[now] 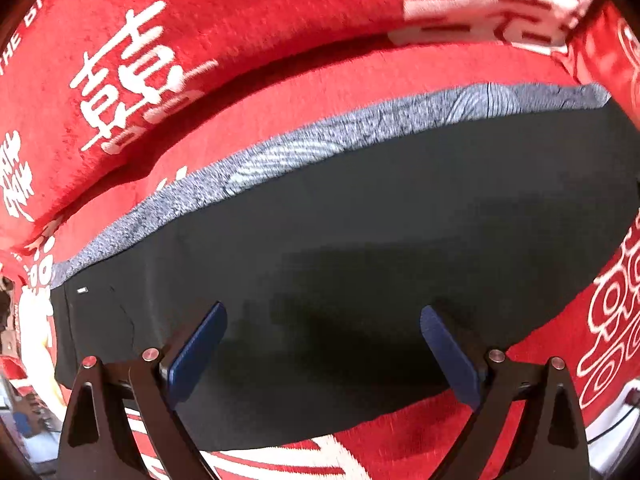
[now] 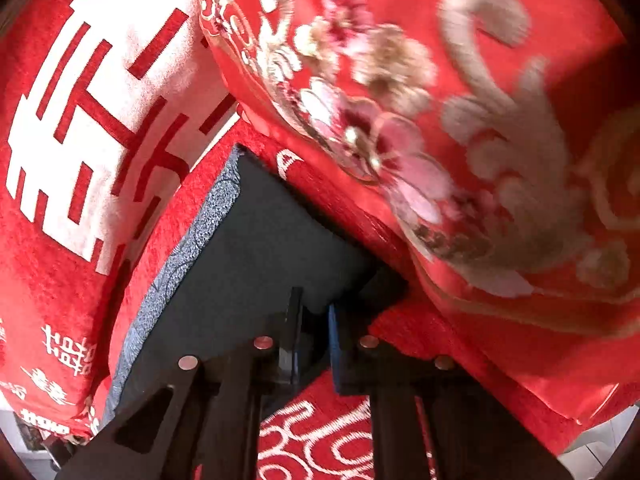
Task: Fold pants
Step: 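Lay the trousers flat and smooth them with both grippers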
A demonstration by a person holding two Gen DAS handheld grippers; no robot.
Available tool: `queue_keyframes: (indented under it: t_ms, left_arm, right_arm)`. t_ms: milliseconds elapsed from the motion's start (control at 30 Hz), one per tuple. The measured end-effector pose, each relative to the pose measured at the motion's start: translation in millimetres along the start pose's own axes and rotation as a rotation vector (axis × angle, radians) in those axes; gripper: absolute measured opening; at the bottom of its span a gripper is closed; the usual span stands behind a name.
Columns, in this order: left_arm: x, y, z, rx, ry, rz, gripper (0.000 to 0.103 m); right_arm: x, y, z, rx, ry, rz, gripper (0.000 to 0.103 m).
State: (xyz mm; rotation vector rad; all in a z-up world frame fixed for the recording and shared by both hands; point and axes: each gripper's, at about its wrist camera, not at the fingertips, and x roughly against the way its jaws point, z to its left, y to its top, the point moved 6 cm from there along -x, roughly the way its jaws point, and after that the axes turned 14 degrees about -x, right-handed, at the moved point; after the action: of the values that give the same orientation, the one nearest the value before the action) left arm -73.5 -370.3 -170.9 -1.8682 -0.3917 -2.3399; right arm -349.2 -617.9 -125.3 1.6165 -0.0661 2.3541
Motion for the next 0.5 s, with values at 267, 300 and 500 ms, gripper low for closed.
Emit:
queue_keyframes:
  t_ms: [267,300,500]
  left_arm:
    - [-5,-2,-1,0.006,0.003,0.021,0.099]
    - [-6,-1,-1,0.004,0.005,0.021,0.099]
    - [-7,0,0,0.01,0.01,0.031,0.099]
  right_arm:
    - [38,-2,0,0.129,-0.041,-0.047,0.03]
    - [42,1,1,0.161,-0.037,-0.061,0.03]
    - [12,11,5,0.204,-0.082,-0.019,0.025]
